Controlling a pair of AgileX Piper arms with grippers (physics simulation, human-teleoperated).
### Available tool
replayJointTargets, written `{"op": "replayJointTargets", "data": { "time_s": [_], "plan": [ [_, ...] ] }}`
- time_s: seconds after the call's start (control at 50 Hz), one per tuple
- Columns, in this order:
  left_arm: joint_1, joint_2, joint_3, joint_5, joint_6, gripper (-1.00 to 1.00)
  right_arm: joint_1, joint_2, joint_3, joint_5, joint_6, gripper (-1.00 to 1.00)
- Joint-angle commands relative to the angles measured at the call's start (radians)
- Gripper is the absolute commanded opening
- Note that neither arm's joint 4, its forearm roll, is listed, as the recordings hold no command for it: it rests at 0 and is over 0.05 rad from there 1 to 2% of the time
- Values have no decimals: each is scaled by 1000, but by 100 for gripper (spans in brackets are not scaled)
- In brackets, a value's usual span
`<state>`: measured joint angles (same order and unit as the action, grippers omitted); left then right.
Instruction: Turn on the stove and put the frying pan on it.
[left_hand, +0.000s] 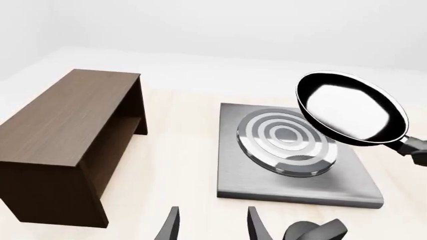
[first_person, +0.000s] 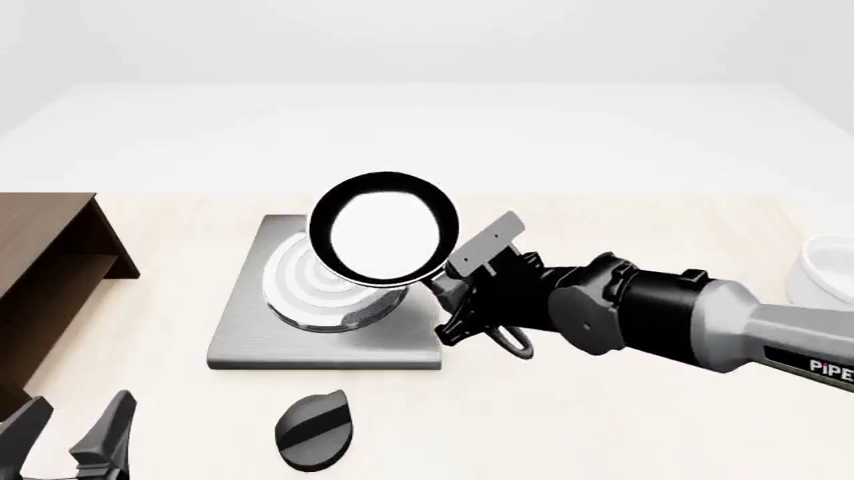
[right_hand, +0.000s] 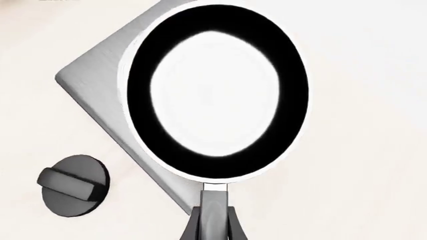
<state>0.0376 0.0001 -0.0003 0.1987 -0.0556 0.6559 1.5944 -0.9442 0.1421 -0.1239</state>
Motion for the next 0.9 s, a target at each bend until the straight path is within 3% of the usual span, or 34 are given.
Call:
{"op": "replayJointTargets", "data": {
  "time_s": [0.02, 0.9],
  "plan": [
    [2, 0, 0, -2, 0, 100, 35, 23, -58, -6, 7, -100],
    [8, 0, 0, -7, -10, 100, 76, 260, -221, -41, -8, -100]
  ]
}}
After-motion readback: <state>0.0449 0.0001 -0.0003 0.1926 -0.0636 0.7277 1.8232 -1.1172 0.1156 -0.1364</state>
